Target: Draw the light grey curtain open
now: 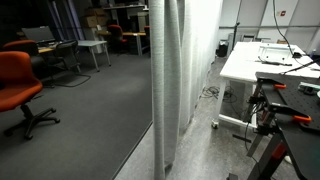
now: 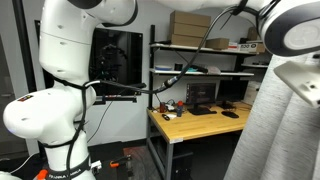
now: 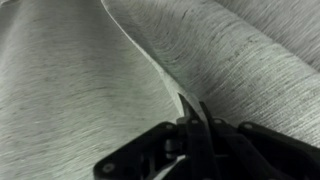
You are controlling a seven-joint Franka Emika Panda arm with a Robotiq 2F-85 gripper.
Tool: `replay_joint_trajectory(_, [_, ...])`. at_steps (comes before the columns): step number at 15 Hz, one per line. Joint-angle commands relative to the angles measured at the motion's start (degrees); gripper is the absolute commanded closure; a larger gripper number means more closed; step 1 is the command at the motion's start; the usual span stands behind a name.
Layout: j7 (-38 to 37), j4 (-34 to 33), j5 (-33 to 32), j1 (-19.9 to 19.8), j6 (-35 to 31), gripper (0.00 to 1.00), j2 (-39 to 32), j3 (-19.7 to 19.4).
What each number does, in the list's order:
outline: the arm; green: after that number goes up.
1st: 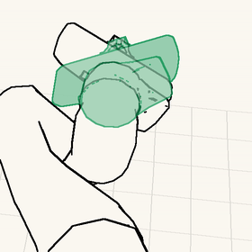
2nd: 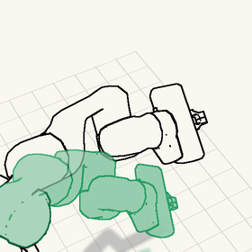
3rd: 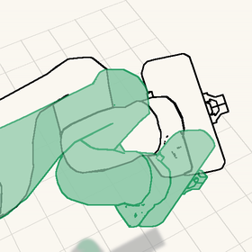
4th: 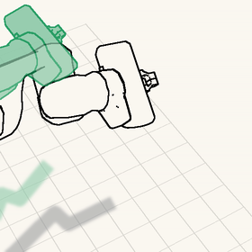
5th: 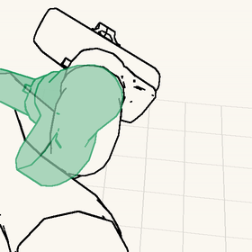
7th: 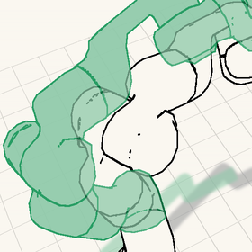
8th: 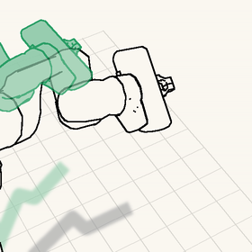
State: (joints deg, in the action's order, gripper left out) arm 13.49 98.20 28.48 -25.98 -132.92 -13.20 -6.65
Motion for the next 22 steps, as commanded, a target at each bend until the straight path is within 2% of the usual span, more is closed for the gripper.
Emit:
replay_joint_trajectory(1, [5.61, 13.18, 0.3, 4.85, 1.63, 0.99, 8.63, 0.58])
replay_joint_trajectory(6, [8.44, 18.77, -3.17, 11.05, 5.52, 0.99, 14.2, -0.06])
replay_joint_trajectory(7, [8.33, 19.37, -4.45, 11.82, 6.31, 0.72, 14.87, -0.27])
replay_joint_trajectory(8, [8.53, 20.0, -5.9, 12.39, 7.32, 0.71, 15.71, -0.44])
replay_joint_trajectory(9, [8.93, 21.28, -7.38, 12.92, 8.41, 0.66, 16.47, -0.55])
replay_joint_trajectory(17, [13.63, 31.2, -16.55, 16.84, 13.07, 0.05, 21.6, 0.59])
replay_joint_trajectory(18, [14.31, 32.34, -17.12, 17.7, 13.93, 0.01, 22.78, 0.88])
replay_joint_trajectory(22, [16.11, 35.9, -17.24, 21.74, 17.82, 0.0, 28.52, 2.26])
